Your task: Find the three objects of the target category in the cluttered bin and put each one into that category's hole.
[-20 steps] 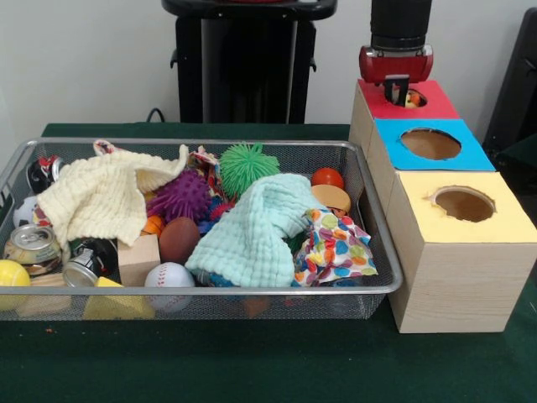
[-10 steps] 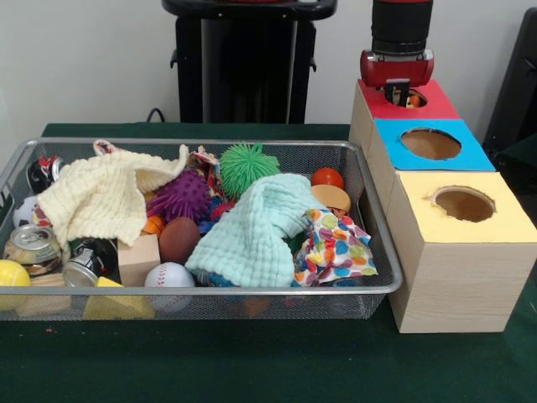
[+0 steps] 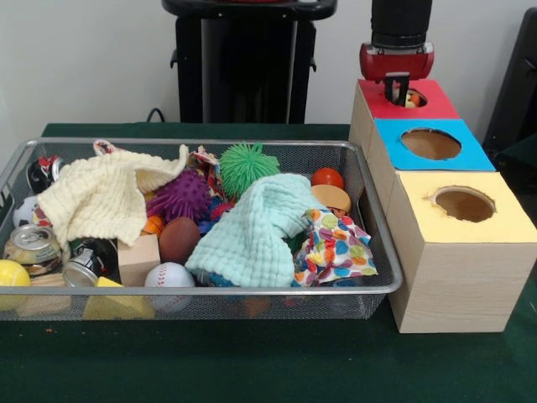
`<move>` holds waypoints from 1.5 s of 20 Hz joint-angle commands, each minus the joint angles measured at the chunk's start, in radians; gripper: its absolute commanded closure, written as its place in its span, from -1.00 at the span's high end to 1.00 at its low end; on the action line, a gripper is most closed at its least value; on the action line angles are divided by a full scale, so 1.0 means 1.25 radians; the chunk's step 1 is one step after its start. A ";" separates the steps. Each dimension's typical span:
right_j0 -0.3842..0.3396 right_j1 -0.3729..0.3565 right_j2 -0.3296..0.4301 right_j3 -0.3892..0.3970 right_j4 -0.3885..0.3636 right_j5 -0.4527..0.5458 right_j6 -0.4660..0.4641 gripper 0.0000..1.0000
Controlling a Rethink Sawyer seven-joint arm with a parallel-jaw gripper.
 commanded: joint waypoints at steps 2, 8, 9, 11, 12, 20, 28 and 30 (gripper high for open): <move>-0.009 -0.049 -0.003 -0.075 0.023 0.131 0.140 -1.00; -0.015 -0.049 0.015 -0.072 0.016 0.124 0.153 -1.00; -0.018 -0.048 0.024 -0.067 0.013 0.115 0.158 -1.00; -0.020 -0.039 0.037 -0.058 0.008 0.093 0.169 -1.00; -0.021 -0.034 0.042 -0.057 0.008 0.086 0.174 -1.00; 0.011 -0.028 0.041 -0.062 0.038 0.087 0.198 -1.00; 0.003 0.013 0.056 -0.068 0.030 0.046 0.210 -1.00; 0.003 0.019 0.054 -0.074 0.031 0.047 0.207 -1.00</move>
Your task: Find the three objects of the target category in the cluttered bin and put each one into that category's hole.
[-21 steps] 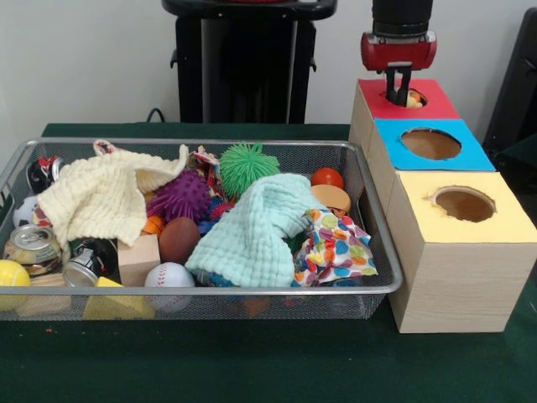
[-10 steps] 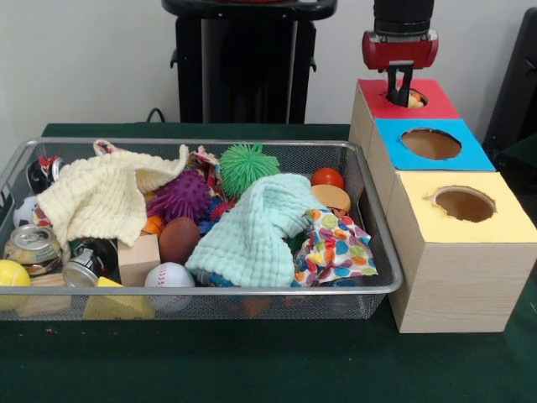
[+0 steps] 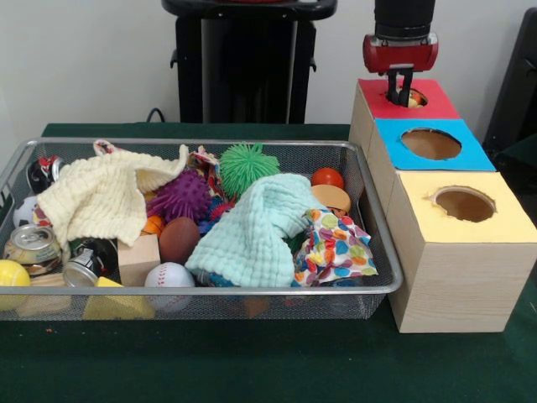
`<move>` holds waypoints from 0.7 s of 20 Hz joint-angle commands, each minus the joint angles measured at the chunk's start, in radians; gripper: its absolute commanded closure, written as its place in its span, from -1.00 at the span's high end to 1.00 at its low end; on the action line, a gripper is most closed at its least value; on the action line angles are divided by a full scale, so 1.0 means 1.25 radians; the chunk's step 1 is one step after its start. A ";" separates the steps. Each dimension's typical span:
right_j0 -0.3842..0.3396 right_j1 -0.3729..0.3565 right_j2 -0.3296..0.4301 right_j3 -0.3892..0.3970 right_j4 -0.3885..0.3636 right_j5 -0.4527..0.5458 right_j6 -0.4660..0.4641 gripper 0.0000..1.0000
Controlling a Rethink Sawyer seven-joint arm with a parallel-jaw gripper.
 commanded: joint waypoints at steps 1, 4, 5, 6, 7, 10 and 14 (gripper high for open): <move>-0.004 0.057 0.063 -0.070 0.029 -0.003 0.211 -1.00; 0.003 0.099 0.057 -0.078 0.016 -0.046 0.212 -1.00; -0.002 0.139 0.067 -0.088 0.006 -0.078 0.217 -1.00; -0.006 0.160 0.074 -0.093 0.000 -0.093 0.223 -1.00; -0.011 0.193 0.081 -0.107 -0.012 -0.124 0.227 -1.00; -0.003 0.237 0.078 -0.129 -0.018 -0.174 0.232 -1.00; 0.001 0.283 0.073 -0.156 -0.031 -0.233 0.236 -1.00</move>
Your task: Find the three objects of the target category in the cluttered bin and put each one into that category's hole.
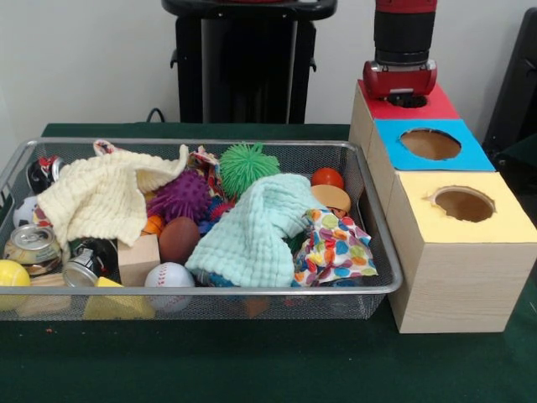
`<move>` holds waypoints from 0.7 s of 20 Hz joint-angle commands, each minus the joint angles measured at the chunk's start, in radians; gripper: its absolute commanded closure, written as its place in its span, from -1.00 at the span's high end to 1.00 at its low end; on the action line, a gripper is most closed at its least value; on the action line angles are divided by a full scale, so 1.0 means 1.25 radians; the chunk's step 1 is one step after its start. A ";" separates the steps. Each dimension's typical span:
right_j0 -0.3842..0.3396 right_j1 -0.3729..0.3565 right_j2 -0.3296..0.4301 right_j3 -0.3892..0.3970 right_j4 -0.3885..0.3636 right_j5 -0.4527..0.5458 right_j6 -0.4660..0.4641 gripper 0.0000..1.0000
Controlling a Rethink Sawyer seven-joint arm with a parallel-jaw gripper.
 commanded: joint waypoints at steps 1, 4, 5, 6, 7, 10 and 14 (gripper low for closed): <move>-0.003 0.184 0.060 -0.134 0.000 -0.092 0.232 -1.00; -0.003 0.185 0.056 -0.141 -0.003 -0.095 0.229 -1.00; -0.003 0.174 0.054 -0.138 0.004 -0.079 0.224 -1.00; -0.004 0.164 0.054 -0.134 0.008 -0.070 0.222 -1.00; -0.006 0.149 0.055 -0.129 0.014 -0.047 0.218 -1.00; -0.008 0.109 0.053 -0.112 0.030 -0.001 0.212 -1.00; 0.004 0.034 0.027 -0.097 0.066 0.101 0.186 -1.00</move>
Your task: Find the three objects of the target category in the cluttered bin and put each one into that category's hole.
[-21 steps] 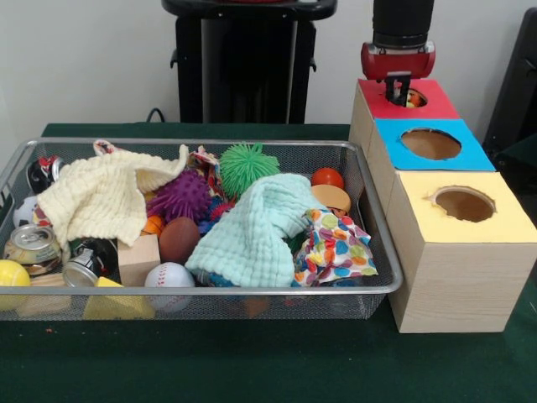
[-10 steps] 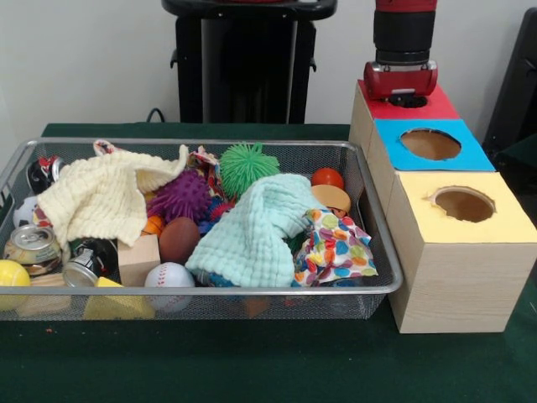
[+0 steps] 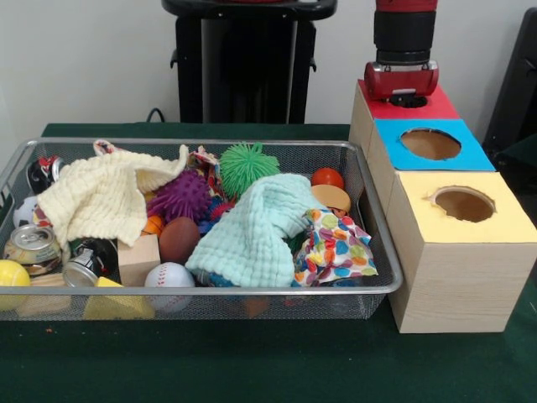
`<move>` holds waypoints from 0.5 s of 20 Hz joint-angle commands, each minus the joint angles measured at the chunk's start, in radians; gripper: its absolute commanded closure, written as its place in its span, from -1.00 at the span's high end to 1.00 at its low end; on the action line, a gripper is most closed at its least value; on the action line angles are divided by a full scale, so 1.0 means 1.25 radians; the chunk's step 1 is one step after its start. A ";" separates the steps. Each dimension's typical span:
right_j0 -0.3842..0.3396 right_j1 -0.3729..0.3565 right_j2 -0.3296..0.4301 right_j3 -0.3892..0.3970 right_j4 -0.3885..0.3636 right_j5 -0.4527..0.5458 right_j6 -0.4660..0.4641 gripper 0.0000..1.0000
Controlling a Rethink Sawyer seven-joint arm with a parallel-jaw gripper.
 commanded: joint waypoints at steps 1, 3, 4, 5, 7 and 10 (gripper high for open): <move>0.007 0.006 0.014 -0.101 0.100 0.180 0.173 -1.00; 0.021 -0.031 -0.010 -0.099 0.117 0.237 0.159 -1.00; 0.029 -0.043 -0.022 -0.102 0.123 0.260 0.155 -1.00; 0.037 -0.055 -0.034 -0.104 0.129 0.283 0.150 -1.00; 0.044 -0.072 -0.046 -0.110 0.131 0.319 0.151 -1.00; 0.047 -0.096 -0.052 -0.116 0.127 0.355 0.159 -1.00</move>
